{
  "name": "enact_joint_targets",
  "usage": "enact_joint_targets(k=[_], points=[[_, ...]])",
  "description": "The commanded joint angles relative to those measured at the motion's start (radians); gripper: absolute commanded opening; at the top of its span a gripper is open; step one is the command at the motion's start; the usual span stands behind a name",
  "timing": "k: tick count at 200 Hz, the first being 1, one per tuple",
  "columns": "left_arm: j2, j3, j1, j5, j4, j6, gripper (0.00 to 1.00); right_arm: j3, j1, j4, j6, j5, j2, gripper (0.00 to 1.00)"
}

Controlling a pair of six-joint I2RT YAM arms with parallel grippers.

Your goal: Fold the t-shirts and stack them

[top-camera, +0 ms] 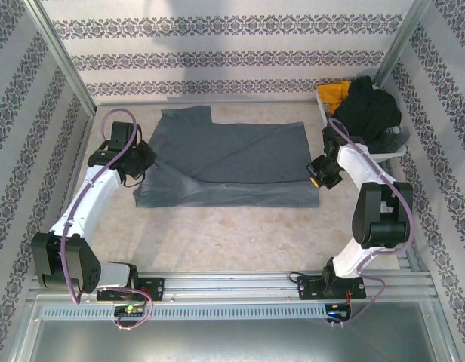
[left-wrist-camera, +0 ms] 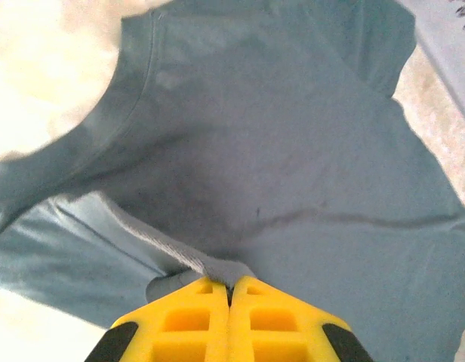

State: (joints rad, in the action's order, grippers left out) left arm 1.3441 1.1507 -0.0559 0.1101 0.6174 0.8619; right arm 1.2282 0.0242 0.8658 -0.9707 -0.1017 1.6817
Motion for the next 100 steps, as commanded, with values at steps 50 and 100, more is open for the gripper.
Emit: enact_joint_targets(k=[50,100], points=[[0.094,0.059,0.048,0.036,-0.117,-0.081,0.0,0.13,0.011,-0.003,-0.008,0.022,0.127,0.0],[0.171,0.087,0.065,0.059,-0.157,-0.097,0.0,0.171,0.008,-0.002,-0.013,0.023,0.188,0.0]])
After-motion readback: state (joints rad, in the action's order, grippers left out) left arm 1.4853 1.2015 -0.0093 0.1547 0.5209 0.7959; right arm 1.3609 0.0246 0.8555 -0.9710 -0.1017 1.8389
